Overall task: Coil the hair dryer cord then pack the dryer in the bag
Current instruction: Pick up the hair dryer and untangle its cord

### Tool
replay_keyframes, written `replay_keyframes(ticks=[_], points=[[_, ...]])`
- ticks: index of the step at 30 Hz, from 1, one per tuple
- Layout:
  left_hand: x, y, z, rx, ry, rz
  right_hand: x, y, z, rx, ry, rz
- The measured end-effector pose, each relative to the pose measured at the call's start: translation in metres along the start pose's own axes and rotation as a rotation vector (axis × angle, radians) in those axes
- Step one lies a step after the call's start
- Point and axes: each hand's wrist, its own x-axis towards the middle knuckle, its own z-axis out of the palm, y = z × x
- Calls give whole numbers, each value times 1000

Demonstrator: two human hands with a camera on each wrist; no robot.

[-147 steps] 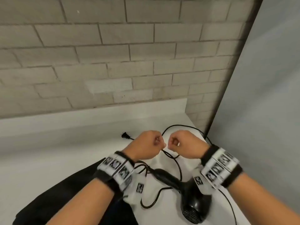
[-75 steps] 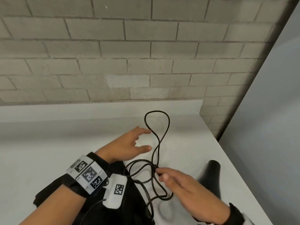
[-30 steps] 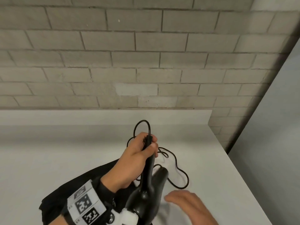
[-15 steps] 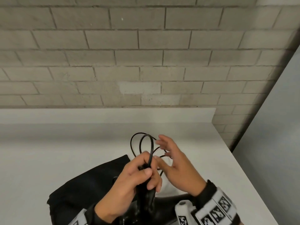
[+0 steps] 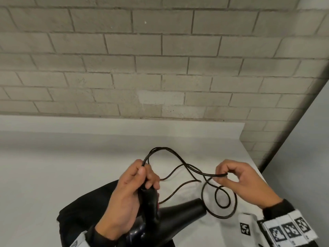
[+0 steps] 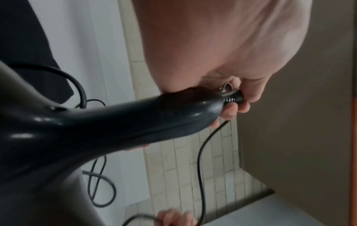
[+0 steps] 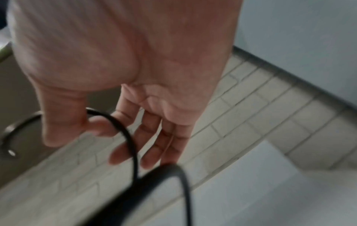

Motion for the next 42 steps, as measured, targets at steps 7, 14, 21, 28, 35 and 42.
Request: replay_keyframes(ticks=[7, 14, 21, 28, 35, 42], points=[[6, -4, 2, 26, 0, -28, -22, 21, -32, 382, 268, 38], [14, 3, 22, 142, -138, -63, -14, -24, -22, 383, 540, -99], [26, 18, 37, 10, 101, -76, -36, -41, 38, 73, 202, -106], [25, 19, 25, -154, 209, -9, -67, -2, 67, 191, -191, 207], [26, 17, 15, -258, 231, 7, -75, 27, 71, 323, -115, 317], [25, 12, 19, -194, 168, 44, -75, -28, 44, 250, 156, 58]])
